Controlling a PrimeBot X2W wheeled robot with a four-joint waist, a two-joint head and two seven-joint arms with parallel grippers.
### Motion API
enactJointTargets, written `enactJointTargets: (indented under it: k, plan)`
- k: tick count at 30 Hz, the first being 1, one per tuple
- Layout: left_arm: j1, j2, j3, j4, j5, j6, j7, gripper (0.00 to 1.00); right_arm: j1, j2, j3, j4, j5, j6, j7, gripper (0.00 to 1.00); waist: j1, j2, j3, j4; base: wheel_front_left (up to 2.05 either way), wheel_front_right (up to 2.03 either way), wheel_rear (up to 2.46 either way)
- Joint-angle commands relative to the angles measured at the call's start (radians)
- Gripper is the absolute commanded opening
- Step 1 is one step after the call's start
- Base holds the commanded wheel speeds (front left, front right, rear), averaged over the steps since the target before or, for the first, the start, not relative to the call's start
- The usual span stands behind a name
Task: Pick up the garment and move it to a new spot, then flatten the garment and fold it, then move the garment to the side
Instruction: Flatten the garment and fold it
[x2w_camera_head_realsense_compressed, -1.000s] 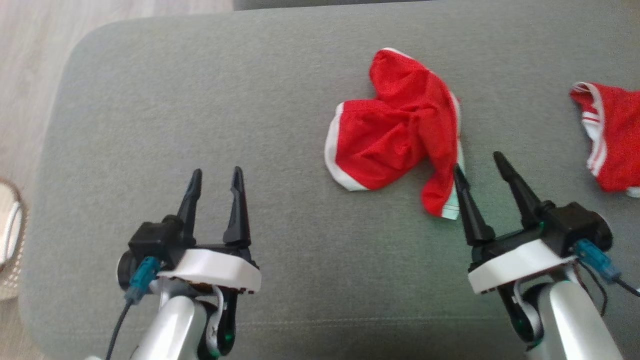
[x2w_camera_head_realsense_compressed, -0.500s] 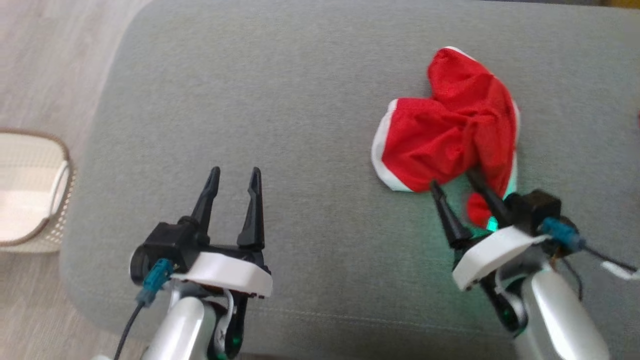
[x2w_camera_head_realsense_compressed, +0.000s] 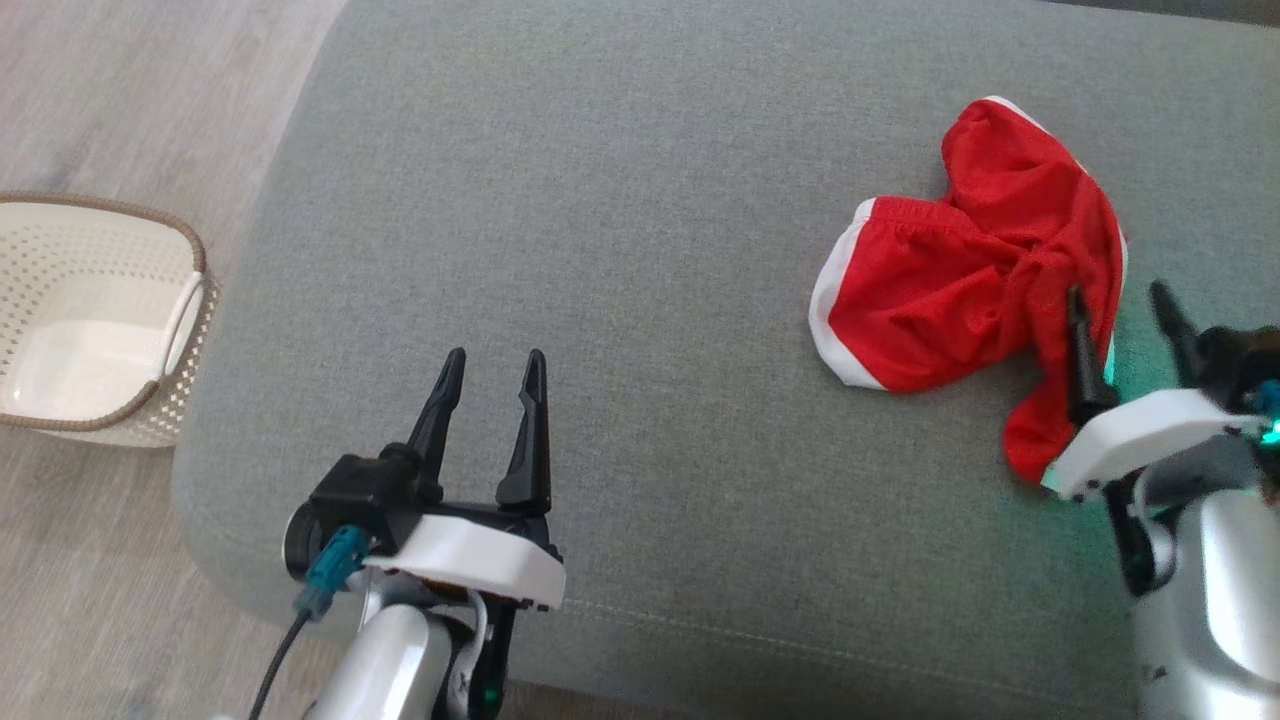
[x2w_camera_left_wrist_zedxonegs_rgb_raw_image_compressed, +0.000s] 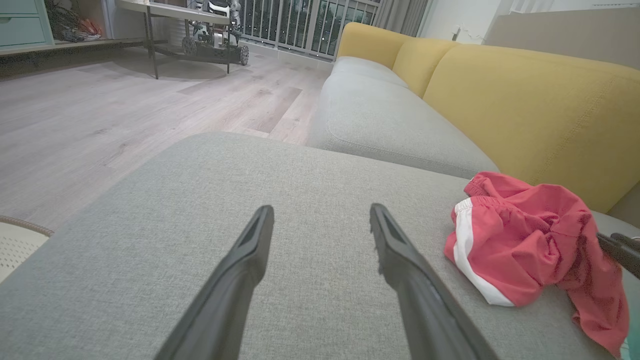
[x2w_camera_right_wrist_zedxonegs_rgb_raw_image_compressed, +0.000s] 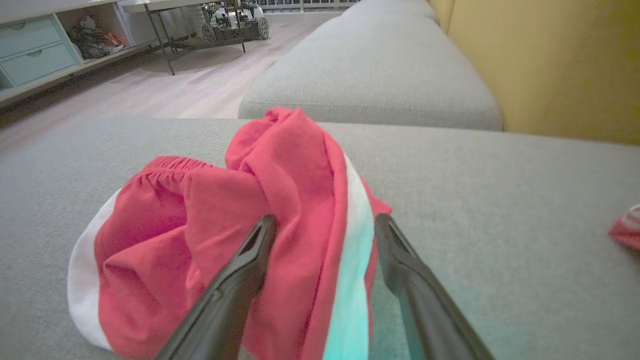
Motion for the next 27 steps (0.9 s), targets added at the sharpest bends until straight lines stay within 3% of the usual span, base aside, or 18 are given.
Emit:
enactJointTargets:
  k: [1,5,6,7,8,16,22,27]
  plan:
    - [-0.021,0.001,0.034,-0.035,-0.004,0.008,-0.005,1.0,-0.038,0.011,0.06,0.009,0.056,0.0,0.01,1.0,0.0,0.0,0.002,-0.004,0.0,0.0,0.0]
    - [-0.031,0.001,0.033,-0.033,-0.004,0.01,-0.005,1.0,-0.056,0.006,0.129,0.054,0.041,0.0,0.007,1.0,0.0,0.0,0.006,-0.011,0.0,0.0,0.0]
    - [-0.035,0.001,0.031,-0.033,-0.005,0.011,-0.005,1.0,-0.064,0.003,0.139,0.073,0.043,0.0,0.011,0.83,0.0,0.0,0.007,-0.013,0.0,0.0,0.0]
    - [-0.038,0.001,0.03,-0.033,-0.006,0.011,-0.005,1.0,-0.074,-0.002,0.146,0.092,0.045,0.0,0.015,0.09,0.0,0.0,0.008,-0.015,0.0,0.0,0.0]
    - [-0.041,0.001,0.03,-0.034,-0.007,0.013,-0.005,1.0,-0.085,-0.009,0.154,0.109,0.045,0.0,0.018,0.0,0.0,0.0,0.009,-0.018,0.0,0.0,0.0]
    - [-0.04,0.001,0.026,-0.02,-0.013,0.015,-0.005,1.0,-0.182,-0.06,0.196,0.097,0.014,0.0,-0.087,0.0,0.0,0.0,-0.022,-0.034,0.0,0.0,0.0]
    - [-0.02,0.001,0.041,-0.006,-0.013,0.003,-0.005,1.0,-0.266,-0.107,0.36,-0.064,0.012,0.0,-0.13,0.0,0.0,0.0,-0.091,-0.048,0.0,0.0,0.0]
    - [0.003,0.001,0.054,-0.007,-0.019,-0.006,-0.005,1.0,-0.357,-0.182,0.47,-0.222,0.021,0.0,-0.087,0.0,0.0,0.0,-0.13,-0.045,0.0,0.0,0.0]
